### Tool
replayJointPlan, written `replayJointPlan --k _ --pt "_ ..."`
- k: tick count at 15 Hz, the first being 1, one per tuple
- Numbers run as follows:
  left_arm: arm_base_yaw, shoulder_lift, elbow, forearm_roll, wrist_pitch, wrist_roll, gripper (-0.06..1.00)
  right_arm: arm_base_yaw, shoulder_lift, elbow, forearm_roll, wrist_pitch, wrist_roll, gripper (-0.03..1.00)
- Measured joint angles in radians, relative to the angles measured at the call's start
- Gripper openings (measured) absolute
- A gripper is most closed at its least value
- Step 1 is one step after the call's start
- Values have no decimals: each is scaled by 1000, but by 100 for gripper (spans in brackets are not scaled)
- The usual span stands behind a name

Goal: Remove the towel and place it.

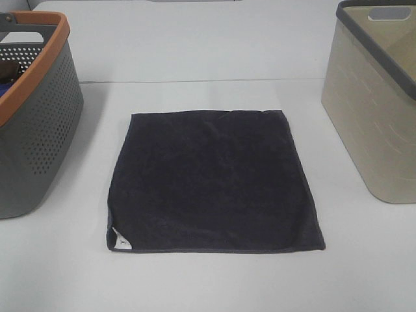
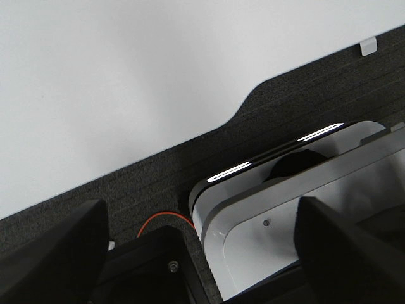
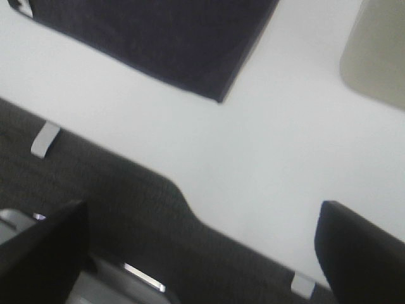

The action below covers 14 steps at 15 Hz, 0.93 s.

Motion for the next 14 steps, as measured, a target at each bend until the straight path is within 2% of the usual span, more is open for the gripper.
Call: replayJointPlan --k 2,6,7,9,11,14 --pt "0 -95 5 -31 -4 36 75 0 -33 20 0 -54 -25 90" --pt "0 -218 8 -118 -4 178 75 0 -41 28 57 -60 -95 90" --pt "0 -219 -1 -133 -4 229 75 0 -41 28 69 -60 -97 90" --pt "0 -222 -29 -152 -17 404 75 0 -41 28 72 -60 -97 90" --pt "0 -223 -12 -154 -78 516 75 0 -41 28 79 -60 -97 90" --pt "0 -223 22 -125 -142 503 75 0 -41 28 84 -60 -97 90"
